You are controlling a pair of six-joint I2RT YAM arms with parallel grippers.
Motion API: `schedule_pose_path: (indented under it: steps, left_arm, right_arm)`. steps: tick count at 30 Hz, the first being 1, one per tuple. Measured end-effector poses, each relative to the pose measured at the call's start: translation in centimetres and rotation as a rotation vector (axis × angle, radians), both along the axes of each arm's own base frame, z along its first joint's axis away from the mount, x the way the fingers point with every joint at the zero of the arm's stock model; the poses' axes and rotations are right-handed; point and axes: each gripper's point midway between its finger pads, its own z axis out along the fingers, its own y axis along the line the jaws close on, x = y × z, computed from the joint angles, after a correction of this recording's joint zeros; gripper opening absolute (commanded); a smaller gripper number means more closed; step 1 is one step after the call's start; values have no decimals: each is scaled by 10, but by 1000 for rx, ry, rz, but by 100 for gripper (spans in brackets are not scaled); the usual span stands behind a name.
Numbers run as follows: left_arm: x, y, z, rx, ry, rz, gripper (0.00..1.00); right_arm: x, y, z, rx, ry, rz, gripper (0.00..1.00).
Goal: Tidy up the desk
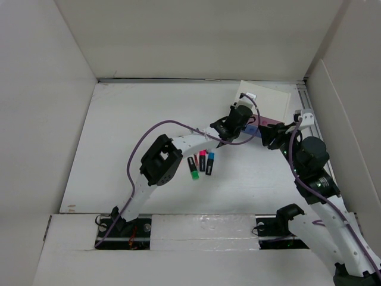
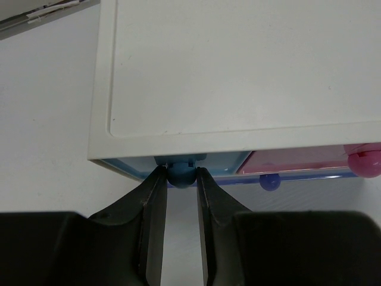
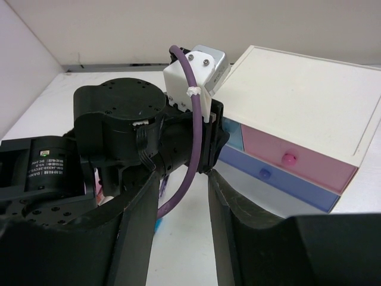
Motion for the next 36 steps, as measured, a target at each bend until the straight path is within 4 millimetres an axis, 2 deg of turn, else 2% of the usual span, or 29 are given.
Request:
schedule_pose_path:
  steps: [5, 14, 25, 36]
  left_arm:
    - [-3, 0, -2, -16, -1, 0, 0]
    - [-25, 16, 1, -50, 33, -9, 0]
    - [-70, 36, -1, -28, 60, -41, 0]
    - [-97, 47, -4, -45, 86, -52, 0]
  right_arm:
    - [-1, 0, 1, 0, -2, 0, 44]
    - [-1, 0, 0, -1, 3, 0, 44]
    - [-1, -10, -8, -14, 32, -50, 44]
    - [0, -15, -10, -23, 36, -76, 44]
